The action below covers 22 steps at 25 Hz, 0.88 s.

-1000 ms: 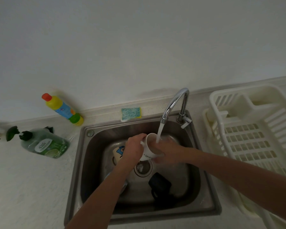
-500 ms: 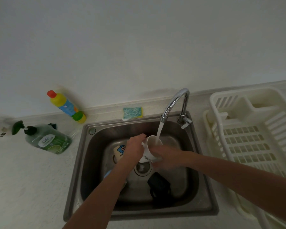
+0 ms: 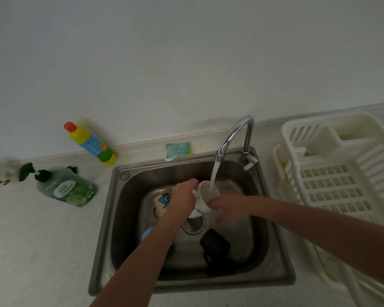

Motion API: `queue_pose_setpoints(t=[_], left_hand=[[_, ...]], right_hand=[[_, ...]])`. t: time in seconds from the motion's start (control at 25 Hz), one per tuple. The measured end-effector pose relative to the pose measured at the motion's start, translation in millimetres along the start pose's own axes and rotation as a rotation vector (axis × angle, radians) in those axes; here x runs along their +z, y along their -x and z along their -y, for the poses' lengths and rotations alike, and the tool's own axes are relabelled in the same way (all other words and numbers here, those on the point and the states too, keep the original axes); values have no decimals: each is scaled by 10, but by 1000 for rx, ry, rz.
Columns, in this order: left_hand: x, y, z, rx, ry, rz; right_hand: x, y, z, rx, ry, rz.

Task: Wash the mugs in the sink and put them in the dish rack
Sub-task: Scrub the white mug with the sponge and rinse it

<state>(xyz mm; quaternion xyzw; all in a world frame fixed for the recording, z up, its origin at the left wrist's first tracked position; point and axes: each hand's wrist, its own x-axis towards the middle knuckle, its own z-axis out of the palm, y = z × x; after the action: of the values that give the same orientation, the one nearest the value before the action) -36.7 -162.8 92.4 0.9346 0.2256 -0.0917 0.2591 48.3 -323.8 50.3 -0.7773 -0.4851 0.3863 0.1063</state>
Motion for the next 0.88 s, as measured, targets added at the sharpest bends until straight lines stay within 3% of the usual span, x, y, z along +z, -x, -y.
queue_pose_setpoints(t=[0.04, 0.12, 0.2, 0.28, 0.36, 0.4, 0.52, 0.6, 0.72, 0.88], left_hand=[[14, -2, 18, 2, 7, 3], [27, -6, 49, -12, 29, 7], [5, -4, 58, -48, 82, -27], [-20, 4, 35, -63, 108, -68], [-26, 38, 20, -87, 126, -82], [-37, 65, 5, -120, 178, -89], [-51, 97, 83, -281, 451, -72], [-7, 108, 147, -413, 723, -38], [50, 164, 96, -620, 1200, -3], [95, 206, -83, -603, 1355, 72]], right_hand=[[48, 5, 17, -5, -46, 10], [-20, -33, 77, -42, -108, -133], [-136, -42, 53, -55, -5, -207], [-111, 18, 29, -55, 30, -75], [46, 56, 51, -29, -119, -1], [81, 68, 116, -32, -229, -64], [-46, 6, 196, 13, -377, -490], [-143, 47, 147, 86, -588, -575], [-97, 125, 63, 251, -1064, -314], [134, 152, 18, 315, -1768, -174]])
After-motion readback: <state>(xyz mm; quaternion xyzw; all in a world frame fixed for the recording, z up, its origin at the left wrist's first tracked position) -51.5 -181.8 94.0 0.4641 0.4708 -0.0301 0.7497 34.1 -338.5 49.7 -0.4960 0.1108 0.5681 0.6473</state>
